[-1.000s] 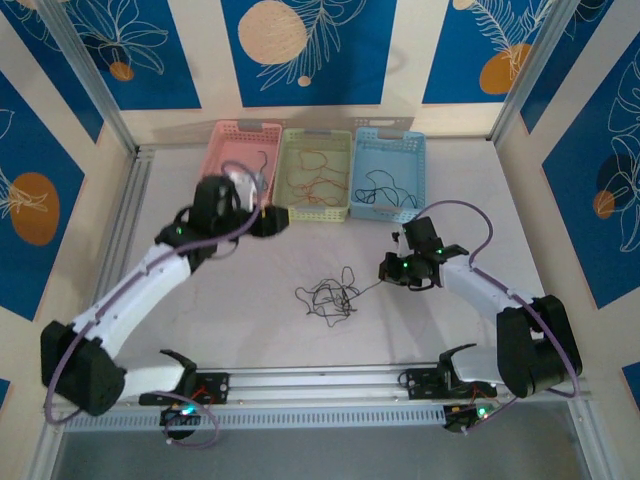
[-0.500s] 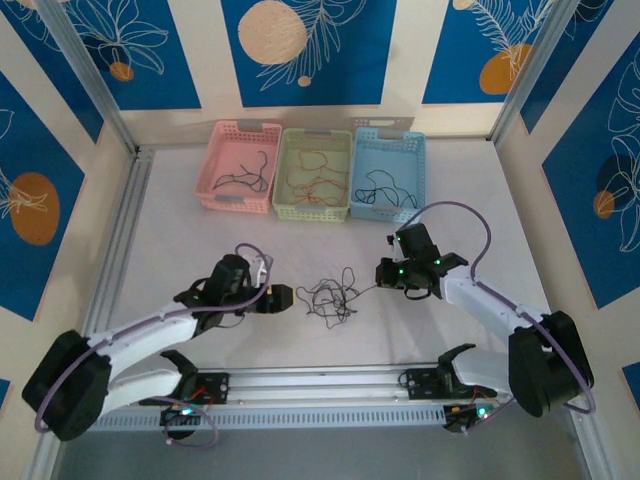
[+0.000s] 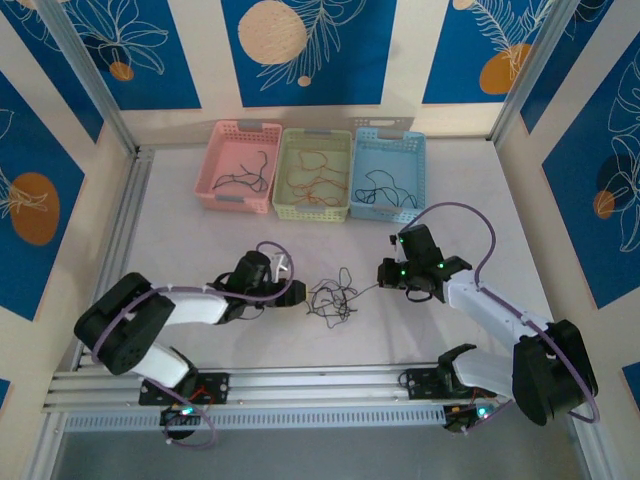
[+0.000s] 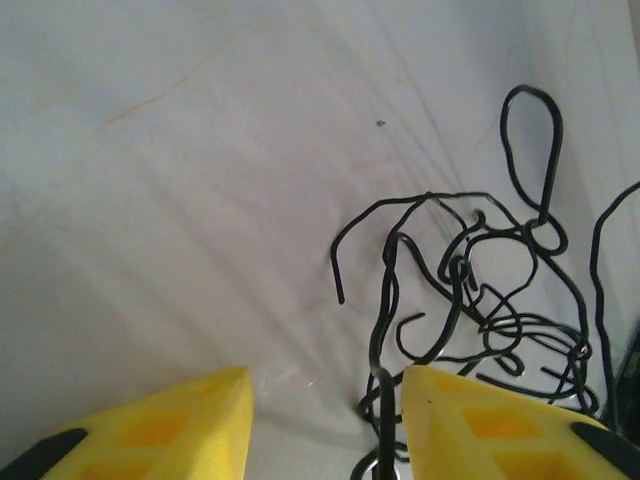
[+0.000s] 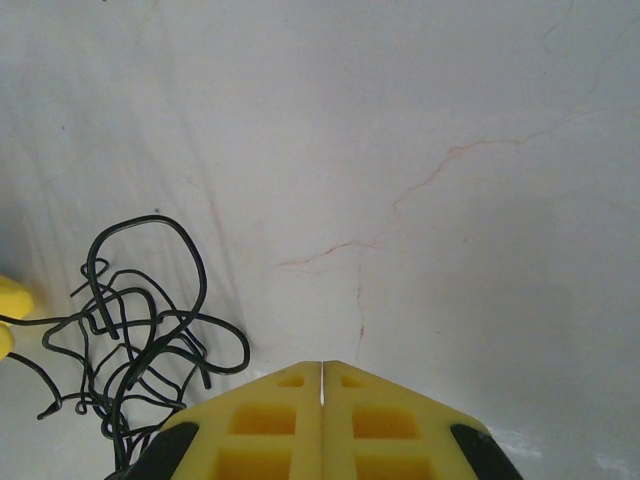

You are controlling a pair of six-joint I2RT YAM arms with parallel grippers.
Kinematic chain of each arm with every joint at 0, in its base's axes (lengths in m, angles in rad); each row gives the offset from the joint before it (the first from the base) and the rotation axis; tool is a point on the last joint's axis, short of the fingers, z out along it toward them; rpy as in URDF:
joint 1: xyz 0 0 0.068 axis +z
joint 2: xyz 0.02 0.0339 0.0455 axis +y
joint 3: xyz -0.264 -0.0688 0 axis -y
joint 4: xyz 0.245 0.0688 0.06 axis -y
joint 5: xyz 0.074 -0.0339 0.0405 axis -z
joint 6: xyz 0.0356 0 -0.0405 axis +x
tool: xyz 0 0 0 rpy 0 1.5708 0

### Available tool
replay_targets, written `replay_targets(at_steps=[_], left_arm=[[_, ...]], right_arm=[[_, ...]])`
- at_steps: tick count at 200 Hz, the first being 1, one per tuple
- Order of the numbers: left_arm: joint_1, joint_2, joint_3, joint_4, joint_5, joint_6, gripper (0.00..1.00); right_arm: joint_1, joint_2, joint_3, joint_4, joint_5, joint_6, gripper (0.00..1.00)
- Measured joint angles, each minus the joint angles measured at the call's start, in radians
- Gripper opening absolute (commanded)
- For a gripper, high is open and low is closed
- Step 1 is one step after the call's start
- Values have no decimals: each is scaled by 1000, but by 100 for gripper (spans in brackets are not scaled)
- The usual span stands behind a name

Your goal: Untangle the cables

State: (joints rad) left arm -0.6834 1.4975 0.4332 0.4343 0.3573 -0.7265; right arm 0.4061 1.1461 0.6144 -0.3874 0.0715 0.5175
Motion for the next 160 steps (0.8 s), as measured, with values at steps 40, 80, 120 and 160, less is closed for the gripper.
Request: replay_targets(at_steps=[40,80,120,160], left_arm=[[-1,-16,2,-13,-2,13,0],[5,-242,48,-293,-126,77,0],[73,-520,243,-739,-333,188,0],[244,-727,443,-1081,-491,287,0]], right_arm=[[1,0,-6,-1,5,7,0],[1,-5,-6,-1,8,8,0],[0,-5,-6,3,12,15,0],[-11,-5,-8,2,24,23,0]])
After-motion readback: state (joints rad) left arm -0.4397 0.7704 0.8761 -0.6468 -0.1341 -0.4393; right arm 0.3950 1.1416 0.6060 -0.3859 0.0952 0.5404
